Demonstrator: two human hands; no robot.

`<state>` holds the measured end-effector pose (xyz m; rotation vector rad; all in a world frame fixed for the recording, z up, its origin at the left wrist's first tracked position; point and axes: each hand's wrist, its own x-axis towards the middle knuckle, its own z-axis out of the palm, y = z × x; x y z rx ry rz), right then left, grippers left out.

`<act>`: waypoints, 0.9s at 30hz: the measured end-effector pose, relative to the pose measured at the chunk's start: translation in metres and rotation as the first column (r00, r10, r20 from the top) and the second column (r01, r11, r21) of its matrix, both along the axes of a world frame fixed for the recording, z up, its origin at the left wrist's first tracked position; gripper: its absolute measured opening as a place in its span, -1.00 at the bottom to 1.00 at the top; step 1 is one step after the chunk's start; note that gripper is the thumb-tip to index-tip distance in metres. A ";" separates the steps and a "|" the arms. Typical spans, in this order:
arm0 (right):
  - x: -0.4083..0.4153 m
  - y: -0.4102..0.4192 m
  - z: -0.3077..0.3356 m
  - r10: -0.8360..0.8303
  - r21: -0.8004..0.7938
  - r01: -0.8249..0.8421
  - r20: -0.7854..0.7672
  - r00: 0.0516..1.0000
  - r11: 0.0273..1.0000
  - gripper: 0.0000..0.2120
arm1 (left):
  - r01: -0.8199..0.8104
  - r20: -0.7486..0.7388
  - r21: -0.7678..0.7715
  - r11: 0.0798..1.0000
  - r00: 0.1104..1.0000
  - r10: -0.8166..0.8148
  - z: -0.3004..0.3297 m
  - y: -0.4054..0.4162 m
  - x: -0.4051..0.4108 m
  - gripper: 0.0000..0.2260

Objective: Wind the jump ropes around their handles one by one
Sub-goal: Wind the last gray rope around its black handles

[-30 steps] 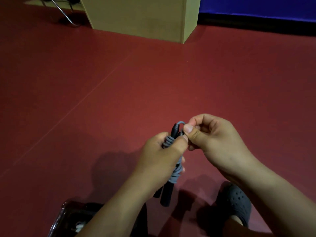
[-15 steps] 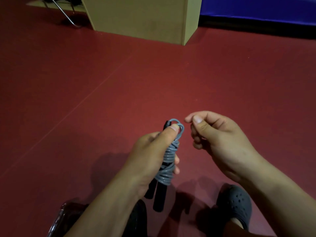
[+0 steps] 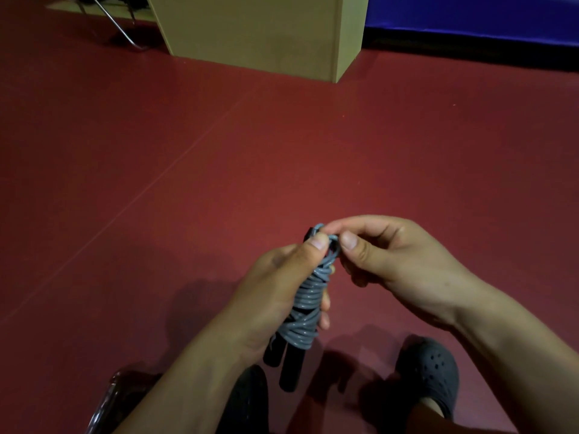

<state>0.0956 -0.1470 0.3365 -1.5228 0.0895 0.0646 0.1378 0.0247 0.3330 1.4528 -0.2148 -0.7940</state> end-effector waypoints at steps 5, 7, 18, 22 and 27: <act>-0.005 -0.010 0.007 0.101 -0.001 -0.102 -0.046 0.994 0.995 -0.86 | 0.111 0.023 -0.034 0.993 0.994 -0.110 -0.001 0.003 -0.002 -0.63; -0.006 -0.012 0.007 0.108 0.016 -0.108 -0.045 0.993 0.994 -0.89 | 0.138 0.038 -0.021 0.990 0.990 -0.137 0.000 0.002 -0.002 -0.67; 0.003 -0.001 0.004 -0.228 0.031 0.232 -0.092 0.969 0.972 -0.77 | -0.046 0.388 0.340 0.939 0.917 -0.096 -0.007 0.019 0.010 -0.53; 0.013 0.016 0.001 -0.182 0.027 0.183 -0.060 0.982 0.983 -0.80 | -0.188 0.386 0.344 0.920 0.922 0.044 -0.005 0.034 0.009 -0.54; 0.032 0.058 -0.008 -0.095 0.049 0.098 -0.068 0.993 0.994 -0.85 | -0.497 0.300 0.290 0.818 0.859 0.415 0.000 0.056 0.006 -0.66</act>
